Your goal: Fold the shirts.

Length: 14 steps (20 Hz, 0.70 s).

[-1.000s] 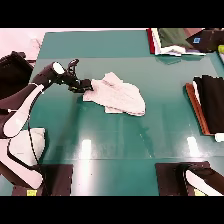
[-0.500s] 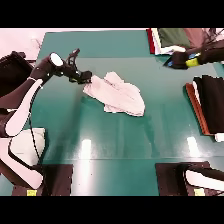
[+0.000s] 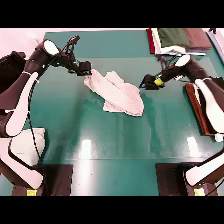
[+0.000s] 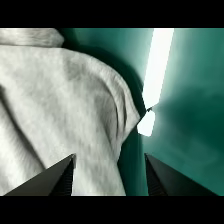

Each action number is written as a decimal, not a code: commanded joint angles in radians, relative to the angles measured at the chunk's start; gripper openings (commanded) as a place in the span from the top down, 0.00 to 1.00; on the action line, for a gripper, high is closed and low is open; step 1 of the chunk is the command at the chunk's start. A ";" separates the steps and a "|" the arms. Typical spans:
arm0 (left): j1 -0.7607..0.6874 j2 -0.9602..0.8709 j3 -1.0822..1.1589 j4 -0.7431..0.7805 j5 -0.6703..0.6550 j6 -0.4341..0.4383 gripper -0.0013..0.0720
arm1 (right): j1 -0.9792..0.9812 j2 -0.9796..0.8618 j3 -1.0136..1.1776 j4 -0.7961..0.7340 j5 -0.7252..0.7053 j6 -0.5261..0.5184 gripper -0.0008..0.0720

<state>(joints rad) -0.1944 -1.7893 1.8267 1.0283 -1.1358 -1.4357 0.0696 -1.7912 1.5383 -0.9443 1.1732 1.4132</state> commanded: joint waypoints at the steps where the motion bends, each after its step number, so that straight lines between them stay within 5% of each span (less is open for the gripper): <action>1: 0.000 0.000 0.007 -0.004 -0.011 -0.005 0.95 | 0.041 -0.084 0.001 0.034 -0.078 0.000 0.35; 3: 0.000 0.000 0.007 -0.004 -0.011 -0.016 0.95 | 0.055 -0.085 0.001 0.034 -0.130 0.000 0.41; 6: 0.000 0.000 0.007 -0.014 -0.011 -0.029 0.95 | 0.060 -0.081 0.002 0.035 -0.145 -0.023 0.97; 14: 0.000 0.284 0.100 0.163 0.033 -0.029 0.95 | -0.049 0.396 0.002 -0.031 -0.108 -0.123 0.97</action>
<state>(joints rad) -0.1944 -1.6272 1.8832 1.1015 -1.1290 -1.4643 0.0692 -1.5883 1.5391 -0.9516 1.0241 1.3296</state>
